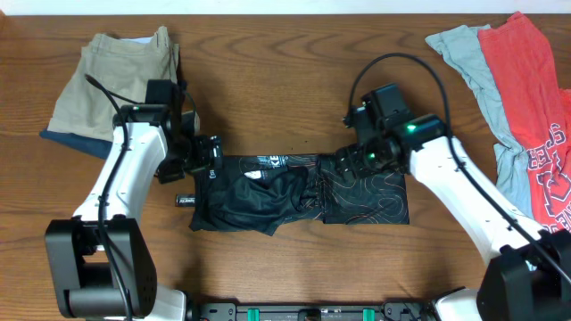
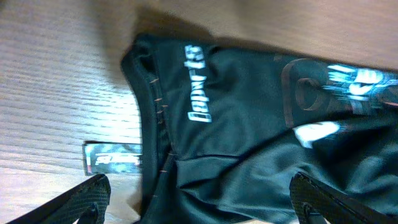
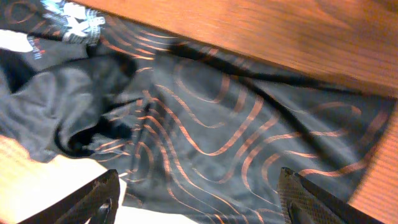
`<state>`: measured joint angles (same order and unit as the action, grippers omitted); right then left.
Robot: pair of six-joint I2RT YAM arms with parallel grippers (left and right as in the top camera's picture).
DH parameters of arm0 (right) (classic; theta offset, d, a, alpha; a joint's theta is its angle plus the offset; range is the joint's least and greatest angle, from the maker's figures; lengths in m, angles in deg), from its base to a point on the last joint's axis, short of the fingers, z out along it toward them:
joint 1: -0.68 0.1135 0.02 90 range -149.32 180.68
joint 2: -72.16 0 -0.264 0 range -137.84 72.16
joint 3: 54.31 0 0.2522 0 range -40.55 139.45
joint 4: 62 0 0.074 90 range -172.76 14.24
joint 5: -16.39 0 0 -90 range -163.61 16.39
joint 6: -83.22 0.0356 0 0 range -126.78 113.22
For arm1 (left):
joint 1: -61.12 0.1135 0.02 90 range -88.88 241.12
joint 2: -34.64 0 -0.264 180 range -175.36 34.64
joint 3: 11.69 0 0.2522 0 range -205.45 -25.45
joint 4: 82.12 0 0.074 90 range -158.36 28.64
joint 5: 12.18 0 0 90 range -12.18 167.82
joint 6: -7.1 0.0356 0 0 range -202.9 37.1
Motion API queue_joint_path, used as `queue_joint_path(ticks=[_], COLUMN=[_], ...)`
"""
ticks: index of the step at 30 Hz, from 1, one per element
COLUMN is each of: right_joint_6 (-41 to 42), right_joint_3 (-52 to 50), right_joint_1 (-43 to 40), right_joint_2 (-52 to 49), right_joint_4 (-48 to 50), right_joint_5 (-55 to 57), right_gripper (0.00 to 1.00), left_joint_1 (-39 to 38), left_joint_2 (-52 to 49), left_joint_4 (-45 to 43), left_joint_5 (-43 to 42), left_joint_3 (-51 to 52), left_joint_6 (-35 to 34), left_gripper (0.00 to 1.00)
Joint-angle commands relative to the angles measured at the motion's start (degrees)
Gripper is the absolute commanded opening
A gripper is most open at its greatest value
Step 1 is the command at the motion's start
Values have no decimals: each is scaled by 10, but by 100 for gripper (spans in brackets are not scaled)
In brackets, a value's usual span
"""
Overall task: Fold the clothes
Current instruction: 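Fold the strip's right end leftward over the middle with the right gripper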
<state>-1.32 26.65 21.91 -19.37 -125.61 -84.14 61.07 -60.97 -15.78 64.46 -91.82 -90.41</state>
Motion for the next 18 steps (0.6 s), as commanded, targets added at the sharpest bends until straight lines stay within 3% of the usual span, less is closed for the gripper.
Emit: queue_joint_path(ticks=[1, 12, 18], right_joint_6=[18, 18, 18], right_joint_3=[4, 4, 4], right_joint_1=[-20, -26, -27], right_joint_2=[-2, -2, -2], right_joint_4=[-10, -25, -23], right_joint_5=[28, 52, 52], right_gripper=[79, 80, 80], left_joint_1=[3, 2, 0], left_joint_2=[-22, -89, -100], left_joint_4=[-11, -45, -47], left_joint_5=[29, 28, -14], left_joint_3=[28, 75, 76], left_joint_6=[0, 0, 0], left_gripper=[94, 93, 74])
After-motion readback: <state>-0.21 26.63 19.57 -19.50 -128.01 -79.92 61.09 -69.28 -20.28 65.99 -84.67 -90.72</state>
